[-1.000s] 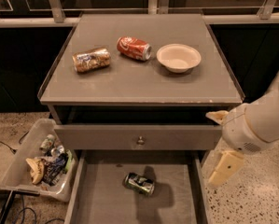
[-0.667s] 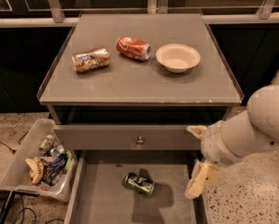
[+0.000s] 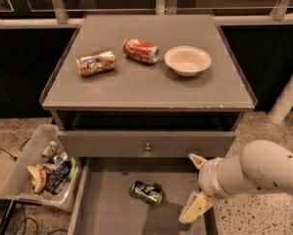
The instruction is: Pick green can from middle drawer and place on counter
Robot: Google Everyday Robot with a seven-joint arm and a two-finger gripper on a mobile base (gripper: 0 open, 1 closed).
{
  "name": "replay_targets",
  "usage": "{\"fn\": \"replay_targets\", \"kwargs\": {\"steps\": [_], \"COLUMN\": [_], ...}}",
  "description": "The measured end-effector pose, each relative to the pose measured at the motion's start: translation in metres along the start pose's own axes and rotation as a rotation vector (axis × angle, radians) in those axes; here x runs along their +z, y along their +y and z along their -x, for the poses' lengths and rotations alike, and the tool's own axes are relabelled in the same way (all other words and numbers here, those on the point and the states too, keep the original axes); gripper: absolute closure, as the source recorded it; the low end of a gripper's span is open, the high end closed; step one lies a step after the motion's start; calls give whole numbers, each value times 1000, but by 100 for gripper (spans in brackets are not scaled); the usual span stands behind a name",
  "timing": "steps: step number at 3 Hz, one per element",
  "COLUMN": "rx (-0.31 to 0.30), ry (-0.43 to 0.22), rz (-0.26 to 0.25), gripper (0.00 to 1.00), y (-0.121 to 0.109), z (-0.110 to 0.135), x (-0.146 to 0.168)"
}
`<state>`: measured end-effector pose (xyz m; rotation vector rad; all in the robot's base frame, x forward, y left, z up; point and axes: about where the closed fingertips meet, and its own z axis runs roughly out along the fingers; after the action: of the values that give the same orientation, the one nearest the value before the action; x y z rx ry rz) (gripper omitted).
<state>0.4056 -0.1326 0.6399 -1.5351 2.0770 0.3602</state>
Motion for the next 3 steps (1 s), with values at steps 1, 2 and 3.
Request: {"fn": "replay_targets", "kwargs": {"steps": [1, 2, 3], "rx": [-1, -1, -10], "ry": [-8, -8, -19], "rz": [-56, -55, -41], "gripper": [0, 0, 0], "y": [-13, -13, -6], "z": [2, 2, 6], "x": [1, 1, 8]}}
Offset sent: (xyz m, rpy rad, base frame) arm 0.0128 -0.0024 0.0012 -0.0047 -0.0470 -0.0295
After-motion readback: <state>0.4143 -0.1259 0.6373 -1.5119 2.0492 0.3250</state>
